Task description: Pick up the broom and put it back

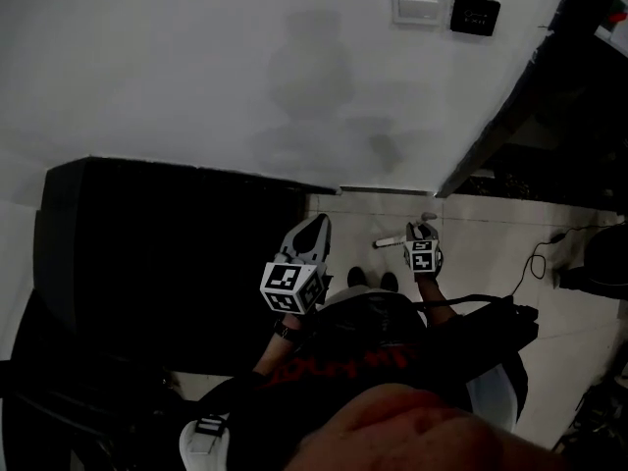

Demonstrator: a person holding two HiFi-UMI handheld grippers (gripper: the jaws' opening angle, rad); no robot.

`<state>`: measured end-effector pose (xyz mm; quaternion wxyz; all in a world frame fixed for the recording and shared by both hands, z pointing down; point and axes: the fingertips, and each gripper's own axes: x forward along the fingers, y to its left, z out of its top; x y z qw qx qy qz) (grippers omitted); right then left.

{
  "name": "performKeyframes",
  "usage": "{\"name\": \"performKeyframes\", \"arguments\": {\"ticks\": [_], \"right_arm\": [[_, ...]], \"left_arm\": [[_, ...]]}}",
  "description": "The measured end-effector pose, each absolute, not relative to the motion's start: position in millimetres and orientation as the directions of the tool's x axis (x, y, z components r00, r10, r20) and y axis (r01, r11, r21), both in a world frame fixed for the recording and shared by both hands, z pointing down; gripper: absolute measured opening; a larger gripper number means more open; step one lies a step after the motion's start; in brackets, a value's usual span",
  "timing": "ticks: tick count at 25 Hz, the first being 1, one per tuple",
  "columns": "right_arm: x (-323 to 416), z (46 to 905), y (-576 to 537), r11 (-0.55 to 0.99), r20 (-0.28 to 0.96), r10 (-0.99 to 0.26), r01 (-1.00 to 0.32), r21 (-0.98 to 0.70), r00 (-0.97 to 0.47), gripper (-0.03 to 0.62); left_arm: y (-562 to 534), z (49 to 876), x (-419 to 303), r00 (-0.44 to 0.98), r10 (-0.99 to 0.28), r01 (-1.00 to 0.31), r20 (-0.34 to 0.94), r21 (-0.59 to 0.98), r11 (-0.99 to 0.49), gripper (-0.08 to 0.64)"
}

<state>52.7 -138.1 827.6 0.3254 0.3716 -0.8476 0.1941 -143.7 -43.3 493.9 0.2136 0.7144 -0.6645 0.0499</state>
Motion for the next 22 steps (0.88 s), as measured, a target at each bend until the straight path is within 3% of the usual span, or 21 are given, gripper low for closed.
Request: {"name": "performKeyframes", "arguments": {"ticks": [8,16,22], "right_arm": [[34.8,909.7,-189.5,0.678,0.797,-0.387,-0.729,-0.094,-0.463,0.089],[-0.9,922.9,-270.4,0.691,0.783,-0.401,-0.718,-0.081,-0.475,0.087],[-26.2,929.0,-330.6,0.64,0.782,-0.419,-0.761,-0.106,-0.461,0.089]], "left_arm": [[-34.3,507.5,-127.4,0.064,-0.914,-0.975,0.4,0.221,0.029,0.005],[-16.1,521.1,-150.2,-0.111,-0.874,-0.949,0.473,0.211,0.234,0.005],[6.3,534.4,-156.3,-0.26,-0.805,-0.927,0.533,0.094,0.362,0.005]]}}
